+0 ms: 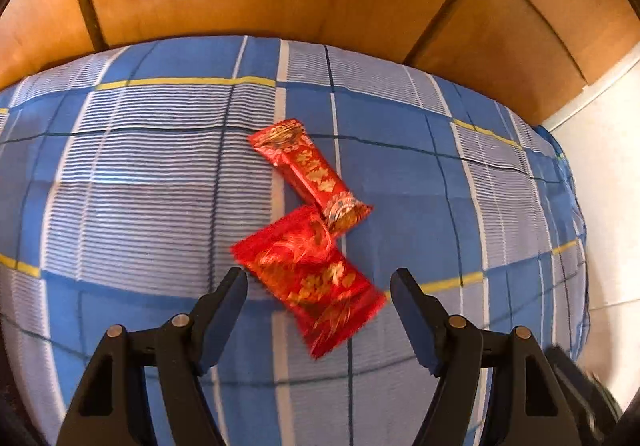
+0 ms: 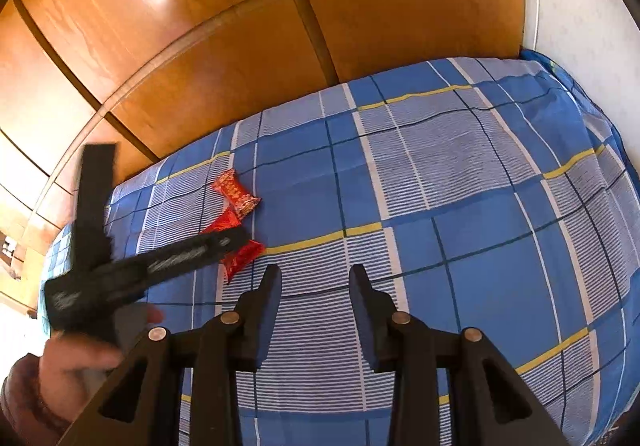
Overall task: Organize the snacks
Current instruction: 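Grasp the large red candy packet with the left gripper, then lift the red packet with the left gripper while the right gripper grasps the small red wrapped candy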
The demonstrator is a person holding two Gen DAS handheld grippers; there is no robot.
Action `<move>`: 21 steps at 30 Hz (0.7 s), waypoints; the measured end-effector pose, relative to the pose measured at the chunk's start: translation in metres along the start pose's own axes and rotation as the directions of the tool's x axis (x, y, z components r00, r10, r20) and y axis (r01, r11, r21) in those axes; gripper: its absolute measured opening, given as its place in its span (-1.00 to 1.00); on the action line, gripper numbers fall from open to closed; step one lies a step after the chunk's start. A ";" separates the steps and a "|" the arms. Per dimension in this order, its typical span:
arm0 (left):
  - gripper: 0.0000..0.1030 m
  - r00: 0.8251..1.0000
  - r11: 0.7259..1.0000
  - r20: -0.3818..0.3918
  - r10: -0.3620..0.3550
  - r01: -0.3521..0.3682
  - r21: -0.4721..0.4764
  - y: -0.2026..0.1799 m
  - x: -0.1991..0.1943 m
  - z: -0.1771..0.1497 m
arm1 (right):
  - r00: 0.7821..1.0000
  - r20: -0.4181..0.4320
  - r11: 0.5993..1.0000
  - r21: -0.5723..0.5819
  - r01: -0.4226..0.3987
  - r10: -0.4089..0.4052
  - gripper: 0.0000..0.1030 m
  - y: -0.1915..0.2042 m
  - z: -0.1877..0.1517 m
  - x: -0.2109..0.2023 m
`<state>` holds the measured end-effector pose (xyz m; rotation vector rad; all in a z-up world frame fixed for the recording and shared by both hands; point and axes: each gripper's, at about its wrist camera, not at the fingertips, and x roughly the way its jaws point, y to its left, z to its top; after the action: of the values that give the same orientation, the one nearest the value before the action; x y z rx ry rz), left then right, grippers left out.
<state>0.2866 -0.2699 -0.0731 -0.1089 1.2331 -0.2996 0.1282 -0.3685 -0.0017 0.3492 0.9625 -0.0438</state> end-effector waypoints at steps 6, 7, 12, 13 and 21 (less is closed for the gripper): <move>-0.10 0.996 0.984 0.066 0.065 -0.075 0.160 -0.008 0.002 -0.022 | 1.000 -0.007 1.000 -0.022 0.001 -0.002 -0.31 0.003 -0.003 0.001; -0.11 0.997 0.982 0.067 0.041 -0.052 0.181 -0.004 -0.002 -0.031 | 1.000 -0.011 1.000 -0.027 0.002 -0.002 -0.31 0.004 -0.003 0.002; -0.11 0.994 0.967 0.111 0.016 -0.044 0.252 0.024 -0.027 -0.083 | 0.999 -0.022 0.998 -0.060 0.026 -0.027 -0.31 0.008 -0.007 0.006; -0.11 0.991 0.965 0.131 0.020 -0.054 0.258 0.035 -0.034 -0.099 | 0.999 -0.027 0.997 -0.065 0.030 -0.032 -0.31 0.008 -0.008 0.008; -0.09 0.975 0.970 0.222 0.029 -0.081 0.230 0.093 -0.070 -0.172 | 0.995 -0.089 0.990 -0.139 0.038 -0.051 -0.32 0.019 -0.020 0.027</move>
<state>0.1196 -0.1479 -0.0890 0.0981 0.9734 -0.3744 0.1313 -0.3414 -0.0285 0.2038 1.0594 -0.0018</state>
